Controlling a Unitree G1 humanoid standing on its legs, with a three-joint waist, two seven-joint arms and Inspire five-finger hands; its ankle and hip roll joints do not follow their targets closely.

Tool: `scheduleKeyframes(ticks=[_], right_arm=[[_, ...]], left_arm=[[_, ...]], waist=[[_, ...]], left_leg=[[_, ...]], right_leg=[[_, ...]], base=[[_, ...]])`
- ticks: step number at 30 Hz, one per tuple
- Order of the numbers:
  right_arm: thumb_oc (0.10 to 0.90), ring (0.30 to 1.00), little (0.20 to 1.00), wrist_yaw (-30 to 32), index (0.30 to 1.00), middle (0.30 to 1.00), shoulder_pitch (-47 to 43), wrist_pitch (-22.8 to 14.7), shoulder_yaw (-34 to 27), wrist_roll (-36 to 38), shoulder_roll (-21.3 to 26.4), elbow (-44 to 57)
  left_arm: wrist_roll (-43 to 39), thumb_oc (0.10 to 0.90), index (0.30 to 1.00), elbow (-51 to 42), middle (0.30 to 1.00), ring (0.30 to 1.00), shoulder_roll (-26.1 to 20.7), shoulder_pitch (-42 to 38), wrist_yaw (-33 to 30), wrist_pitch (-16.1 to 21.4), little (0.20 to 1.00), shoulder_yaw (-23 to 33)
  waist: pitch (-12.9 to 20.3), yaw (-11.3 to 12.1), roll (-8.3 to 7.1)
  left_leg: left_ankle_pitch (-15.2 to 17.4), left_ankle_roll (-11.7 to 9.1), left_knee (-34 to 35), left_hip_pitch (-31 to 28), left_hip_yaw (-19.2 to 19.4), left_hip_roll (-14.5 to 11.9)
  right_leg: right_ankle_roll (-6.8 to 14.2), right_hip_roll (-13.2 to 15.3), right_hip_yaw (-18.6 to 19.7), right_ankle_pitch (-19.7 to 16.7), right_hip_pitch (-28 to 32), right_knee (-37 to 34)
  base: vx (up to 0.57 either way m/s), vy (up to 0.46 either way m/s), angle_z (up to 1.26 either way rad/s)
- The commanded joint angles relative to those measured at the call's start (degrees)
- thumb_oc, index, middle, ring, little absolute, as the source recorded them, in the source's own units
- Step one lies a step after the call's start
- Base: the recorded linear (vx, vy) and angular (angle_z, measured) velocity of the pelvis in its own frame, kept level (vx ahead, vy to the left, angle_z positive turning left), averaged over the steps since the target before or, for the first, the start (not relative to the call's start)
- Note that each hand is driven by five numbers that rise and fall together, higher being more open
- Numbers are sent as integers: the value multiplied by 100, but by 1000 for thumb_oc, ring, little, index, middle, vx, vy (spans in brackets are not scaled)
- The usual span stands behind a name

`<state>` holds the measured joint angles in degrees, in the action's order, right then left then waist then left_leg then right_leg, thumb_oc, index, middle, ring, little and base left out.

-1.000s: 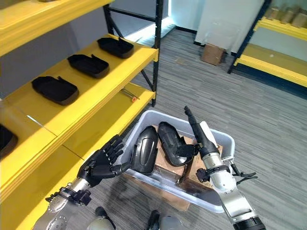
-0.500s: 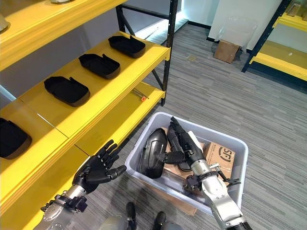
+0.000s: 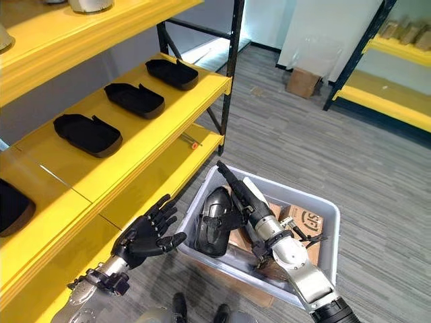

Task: Move parts from the plastic box to the shelf.

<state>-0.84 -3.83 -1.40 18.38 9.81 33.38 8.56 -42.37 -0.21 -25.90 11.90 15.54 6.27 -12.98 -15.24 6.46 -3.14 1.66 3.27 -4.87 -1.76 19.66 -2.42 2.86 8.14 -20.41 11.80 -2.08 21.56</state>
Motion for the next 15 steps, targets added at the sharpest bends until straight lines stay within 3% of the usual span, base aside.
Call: scheduleKeyframes(ticks=[1, 4, 7, 15], right_arm=[[900, 1000, 1000, 243, 1000, 1000, -226, -841, -517, -222, -154, 338], [900, 1000, 1000, 304, 1000, 1000, -173, -858, -570, -413, -166, 397], [900, 1000, 1000, 343, 1000, 1000, -268, -773, -633, -446, -136, 375], [900, 1000, 1000, 105, 1000, 1000, -641, -498, -797, -702, 217, 332]], left_arm=[[11, 900, 1000, -452, 1000, 1000, -145, -157, 242, 605, 1000, -42], [66, 900, 1000, -345, 1000, 1000, -216, -213, 218, 754, 1000, -41], [42, 900, 1000, -410, 1000, 1000, -328, -296, 118, 611, 1000, 119], [-508, 900, 1000, -829, 1000, 1000, -424, -58, 338, 757, 1000, 373]], waist=[[372, 11, 7], [316, -9, 28], [189, 129, -11], [69, 299, -27]], left_leg=[[381, 8, -393, 254, -470, -135], [460, -16, -702, 423, -485, -265], [589, -123, -1131, 580, -375, -565], [121, -654, -733, 414, -298, -1263]], right_leg=[[530, 468, 566, -652, 215, -183], [574, 814, 849, -891, 206, -387], [649, 1137, 558, -1021, 307, -542], [705, 831, 10, -783, 422, -924]], base=[[39, -231, 18], [-33, -328, 15], [-35, -474, 2], [13, -303, -16]])
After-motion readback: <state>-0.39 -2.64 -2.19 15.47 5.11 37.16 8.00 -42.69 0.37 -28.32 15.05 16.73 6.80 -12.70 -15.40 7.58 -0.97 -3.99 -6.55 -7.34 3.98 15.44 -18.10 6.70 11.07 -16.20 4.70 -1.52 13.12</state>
